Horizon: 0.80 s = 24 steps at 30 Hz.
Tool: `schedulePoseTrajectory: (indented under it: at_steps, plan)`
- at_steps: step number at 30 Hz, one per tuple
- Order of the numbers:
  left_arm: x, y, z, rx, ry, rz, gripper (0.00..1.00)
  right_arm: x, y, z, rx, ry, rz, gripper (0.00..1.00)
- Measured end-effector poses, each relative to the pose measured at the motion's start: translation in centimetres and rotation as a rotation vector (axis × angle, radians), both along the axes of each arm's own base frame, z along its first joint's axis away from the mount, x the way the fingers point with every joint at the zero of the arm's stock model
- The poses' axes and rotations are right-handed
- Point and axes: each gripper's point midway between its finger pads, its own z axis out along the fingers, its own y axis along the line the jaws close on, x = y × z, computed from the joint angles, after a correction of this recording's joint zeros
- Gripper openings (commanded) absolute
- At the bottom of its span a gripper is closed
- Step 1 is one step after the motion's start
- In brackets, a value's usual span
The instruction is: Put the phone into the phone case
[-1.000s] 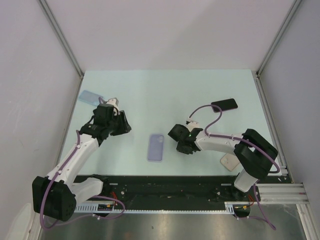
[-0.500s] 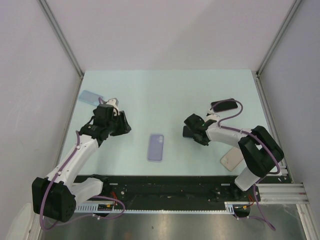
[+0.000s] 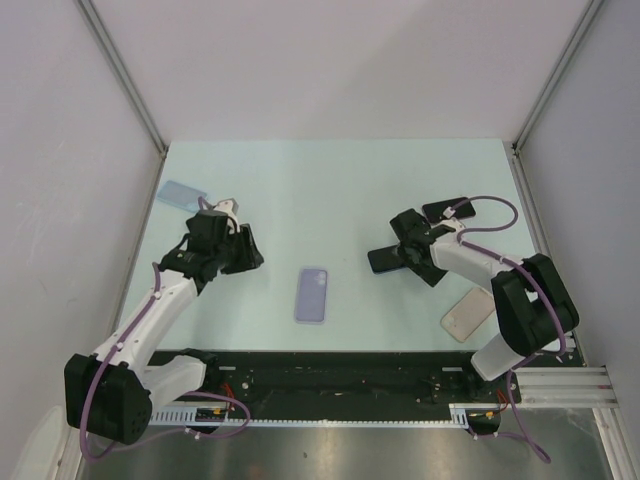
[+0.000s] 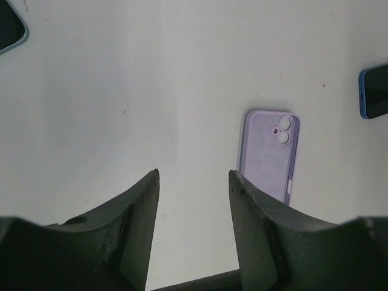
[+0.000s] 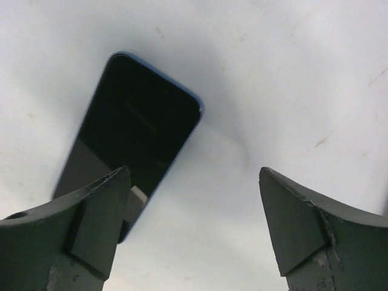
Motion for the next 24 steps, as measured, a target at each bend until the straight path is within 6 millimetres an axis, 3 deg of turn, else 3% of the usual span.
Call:
schedulePoseTrajectory:
  at_steps: [7, 10, 18, 24]
  plan:
    - [-0.2, -0.5, 0.0, -0.023, 0.004, -0.022, 0.55, 1.7, 2.7, 2.0, 0.076, -0.053, -0.163, 0.95]
    - [-0.3, -0.7, 0.0, -0.032, 0.006, -0.031, 0.55, 2.8, 3.5, 2.0, 0.079, -0.047, -0.237, 0.95]
    - [-0.4, -0.8, 0.1, -0.040, -0.006, -0.036, 0.55, 3.7, 3.3, -0.4, 0.015, 0.053, -0.406, 0.95]
    - [-0.4, -0.9, 0.2, -0.045, -0.007, -0.040, 0.55, 3.2, 2.8, -0.4, 0.010, 0.063, -0.476, 0.96]
